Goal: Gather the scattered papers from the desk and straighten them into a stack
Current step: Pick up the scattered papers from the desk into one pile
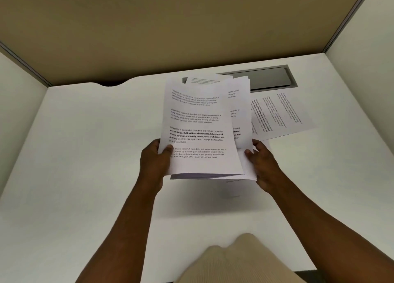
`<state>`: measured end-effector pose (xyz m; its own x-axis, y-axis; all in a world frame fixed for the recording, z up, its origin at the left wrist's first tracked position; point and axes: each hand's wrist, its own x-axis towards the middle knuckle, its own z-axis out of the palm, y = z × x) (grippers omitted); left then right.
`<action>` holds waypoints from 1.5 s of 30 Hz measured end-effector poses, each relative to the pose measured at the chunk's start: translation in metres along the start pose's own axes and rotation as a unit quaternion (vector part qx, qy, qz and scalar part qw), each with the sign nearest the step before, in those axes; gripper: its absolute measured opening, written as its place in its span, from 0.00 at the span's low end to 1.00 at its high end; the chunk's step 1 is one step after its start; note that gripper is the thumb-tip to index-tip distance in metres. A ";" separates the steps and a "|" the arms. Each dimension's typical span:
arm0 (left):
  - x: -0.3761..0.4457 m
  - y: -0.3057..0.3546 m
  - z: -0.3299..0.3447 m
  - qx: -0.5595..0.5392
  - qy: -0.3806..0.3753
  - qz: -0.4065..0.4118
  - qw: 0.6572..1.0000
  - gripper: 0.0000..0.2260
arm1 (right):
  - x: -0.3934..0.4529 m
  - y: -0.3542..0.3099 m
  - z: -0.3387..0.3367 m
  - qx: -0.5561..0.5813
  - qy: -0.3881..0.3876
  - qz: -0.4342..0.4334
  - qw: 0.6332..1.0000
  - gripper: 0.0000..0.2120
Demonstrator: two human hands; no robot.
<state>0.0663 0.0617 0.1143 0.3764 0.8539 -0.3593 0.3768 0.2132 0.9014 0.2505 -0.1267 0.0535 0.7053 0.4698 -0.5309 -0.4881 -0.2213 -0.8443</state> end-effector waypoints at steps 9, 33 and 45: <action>0.014 0.003 -0.021 -0.036 -0.131 -0.050 0.990 0.24 | -0.008 0.001 0.000 -0.007 -0.053 -0.003 0.999 0.18; 0.027 -0.034 -0.050 -0.263 -0.110 -0.076 0.956 0.19 | 0.013 0.023 -0.025 -0.289 0.133 0.012 0.948 0.07; 0.034 -0.035 -0.054 -0.279 -0.098 -0.087 0.951 0.21 | 0.031 0.043 -0.064 -0.476 0.172 0.066 0.860 0.40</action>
<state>0.0204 0.1092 0.0834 0.5207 0.6889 -0.5043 -0.0395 0.6094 0.7918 0.2842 -0.1760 -0.0039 0.8665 0.1426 -0.4784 -0.0490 -0.9294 -0.3657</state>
